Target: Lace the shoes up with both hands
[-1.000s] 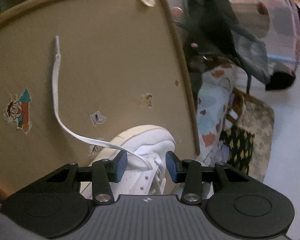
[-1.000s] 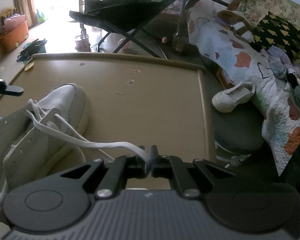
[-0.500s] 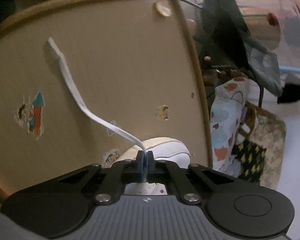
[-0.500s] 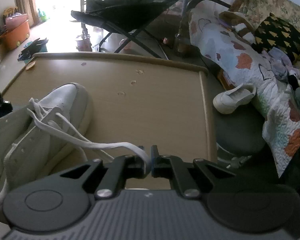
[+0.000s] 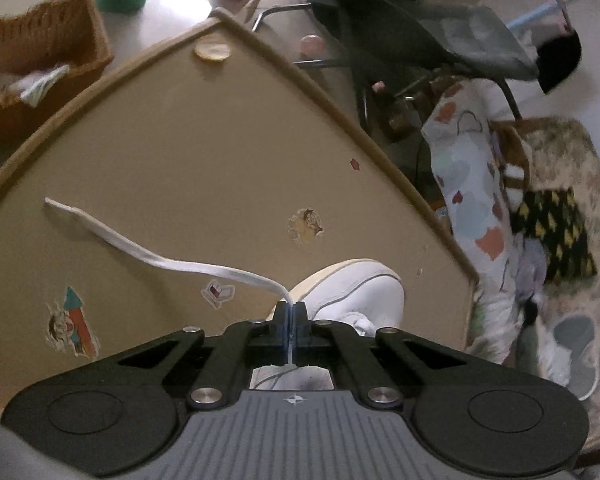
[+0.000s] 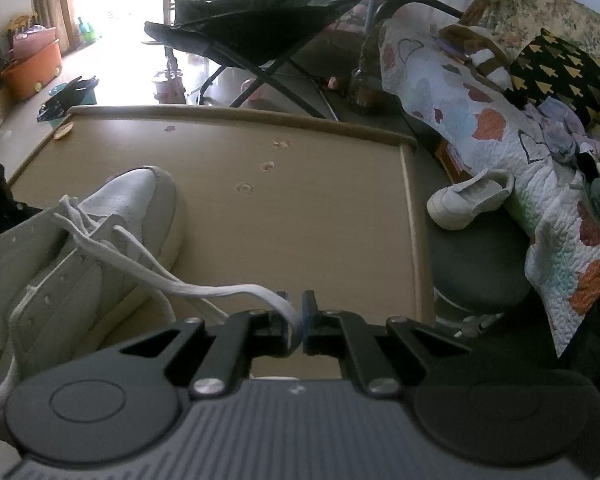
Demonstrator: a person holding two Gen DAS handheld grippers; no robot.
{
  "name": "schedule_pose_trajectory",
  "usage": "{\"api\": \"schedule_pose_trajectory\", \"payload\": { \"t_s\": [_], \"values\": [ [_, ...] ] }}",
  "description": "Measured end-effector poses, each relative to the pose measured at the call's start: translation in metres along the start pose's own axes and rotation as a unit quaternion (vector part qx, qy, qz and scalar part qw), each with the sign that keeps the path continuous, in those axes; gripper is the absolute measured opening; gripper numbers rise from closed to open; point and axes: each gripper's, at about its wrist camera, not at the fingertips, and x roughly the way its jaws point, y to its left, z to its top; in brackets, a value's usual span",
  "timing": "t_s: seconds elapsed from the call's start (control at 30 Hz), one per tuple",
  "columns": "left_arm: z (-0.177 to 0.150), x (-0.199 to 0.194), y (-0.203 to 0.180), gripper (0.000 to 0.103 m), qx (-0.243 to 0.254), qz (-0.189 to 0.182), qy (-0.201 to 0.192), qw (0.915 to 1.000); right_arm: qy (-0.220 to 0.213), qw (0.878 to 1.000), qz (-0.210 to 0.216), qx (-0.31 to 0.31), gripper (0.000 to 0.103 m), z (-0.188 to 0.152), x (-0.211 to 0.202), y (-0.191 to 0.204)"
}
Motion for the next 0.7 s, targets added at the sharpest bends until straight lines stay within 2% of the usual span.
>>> {"api": "schedule_pose_trajectory", "payload": {
  "t_s": [0.23,0.5,0.7],
  "values": [
    [0.001,-0.011,-0.005,0.002,0.066,0.034,-0.019,0.9971,-0.006,1.0,0.001,-0.001,0.006,0.0,-0.002,0.001],
    [0.0,-0.01,-0.007,0.002,0.1,0.052,-0.017,0.9935,-0.012,1.0,0.0,-0.001,0.006,0.001,-0.004,0.0],
    [-0.005,-0.008,-0.006,0.002,0.104,0.058,-0.019,0.9927,-0.017,1.0,0.001,-0.002,0.006,0.001,-0.005,0.0]
  ]
}}
